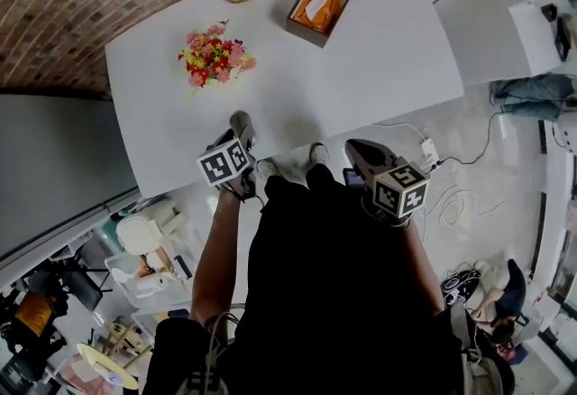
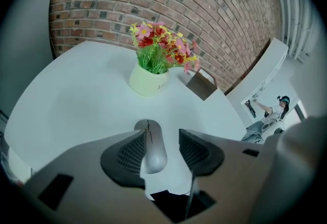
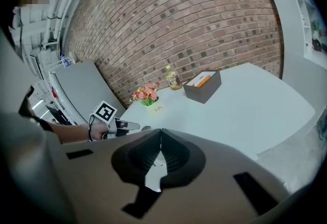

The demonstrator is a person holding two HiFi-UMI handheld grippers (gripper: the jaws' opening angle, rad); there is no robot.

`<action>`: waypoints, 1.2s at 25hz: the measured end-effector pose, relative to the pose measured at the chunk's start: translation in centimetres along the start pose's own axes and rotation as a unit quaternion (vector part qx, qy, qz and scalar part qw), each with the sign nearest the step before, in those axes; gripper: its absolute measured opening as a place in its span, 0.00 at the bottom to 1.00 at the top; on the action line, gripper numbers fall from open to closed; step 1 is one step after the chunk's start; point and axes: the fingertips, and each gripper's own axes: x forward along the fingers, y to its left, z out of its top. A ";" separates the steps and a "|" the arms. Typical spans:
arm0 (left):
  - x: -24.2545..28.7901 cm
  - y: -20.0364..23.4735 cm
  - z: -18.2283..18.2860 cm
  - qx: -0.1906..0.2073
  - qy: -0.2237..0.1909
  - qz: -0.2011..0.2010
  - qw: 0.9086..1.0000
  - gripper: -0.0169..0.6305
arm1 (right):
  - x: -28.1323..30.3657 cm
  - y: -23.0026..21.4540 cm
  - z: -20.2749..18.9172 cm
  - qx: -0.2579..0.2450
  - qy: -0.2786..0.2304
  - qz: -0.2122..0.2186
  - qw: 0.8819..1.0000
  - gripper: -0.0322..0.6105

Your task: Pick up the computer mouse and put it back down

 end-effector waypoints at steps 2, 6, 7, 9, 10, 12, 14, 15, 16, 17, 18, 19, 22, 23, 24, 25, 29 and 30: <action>-0.3 -0.1 -0.2 -0.002 -0.001 0.000 1.000 0.34 | 0.3 0.1 0.2 -0.003 0.001 0.006 1.000 0.08; -1.1 -0.3 -1.0 -0.007 0.000 0.003 1.000 0.29 | 0.8 0.6 0.6 -0.011 0.001 0.024 1.000 0.08; -1.4 -0.3 -1.1 -0.009 -0.002 0.004 1.000 0.26 | 1.0 0.7 0.7 -0.014 0.002 0.029 0.999 0.08; -1.9 -0.3 -1.2 -0.014 -0.009 0.006 1.000 0.23 | 1.3 0.9 0.8 -0.018 0.004 0.037 0.999 0.08; -2.1 -0.3 -1.3 -0.016 -0.012 0.007 1.000 0.21 | 1.4 1.0 0.8 -0.020 0.005 0.040 0.999 0.08; -2.6 -0.2 -1.3 -0.020 -0.017 0.010 1.000 0.19 | 1.5 1.3 0.7 -0.022 0.008 0.046 0.999 0.08; -3.2 -0.2 -1.3 -0.023 -0.023 0.010 0.999 0.15 | 1.7 1.5 0.6 -0.023 0.010 0.052 0.998 0.08; -3.6 -0.3 -1.3 -0.023 -0.026 0.010 0.999 0.14 | 1.8 1.6 0.6 -0.023 0.011 0.056 0.998 0.08; -3.9 -0.3 -1.4 -0.021 -0.028 0.010 0.999 0.12 | 1.9 1.6 0.5 -0.024 0.012 0.059 0.998 0.08; -4.2 -0.5 -1.4 -0.018 -0.030 0.010 0.999 0.10 | 2.0 1.6 0.5 -0.024 0.014 0.062 0.998 0.08; -4.4 -0.6 -1.5 -0.014 -0.032 0.011 0.999 0.10 | 2.1 1.6 0.4 -0.025 0.016 0.064 0.997 0.08; -4.7 -0.8 -1.5 -0.012 -0.034 0.010 0.999 0.09 | 2.2 1.6 0.3 -0.026 0.018 0.066 0.997 0.08; -5.5 -1.2 -1.8 -0.011 -0.039 0.005 0.999 0.07 | 2.5 1.8 0.7 -0.030 0.021 0.070 0.997 0.08; -5.8 -1.4 -1.9 -0.010 -0.039 0.003 0.999 0.07 | 2.5 2.0 0.9 -0.032 0.021 0.070 0.997 0.08; -6.0 -1.5 -2.1 -0.008 -0.039 0.002 0.999 0.06 | 2.6 2.1 1.1 -0.033 0.022 0.072 0.997 0.08; -6.2 -1.7 -2.3 -0.007 -0.040 0.000 0.999 0.05 | 2.7 2.1 1.1 -0.034 0.023 0.073 0.996 0.08; -6.4 -2.4 -3.1 -0.025 -0.044 -0.021 0.998 0.05 | 3.1 2.2 0.6 -0.037 0.029 0.084 0.995 0.08; -6.5 -2.6 -3.3 -0.030 -0.046 -0.028 0.998 0.05 | 3.2 2.2 0.4 -0.036 0.031 0.087 0.995 0.08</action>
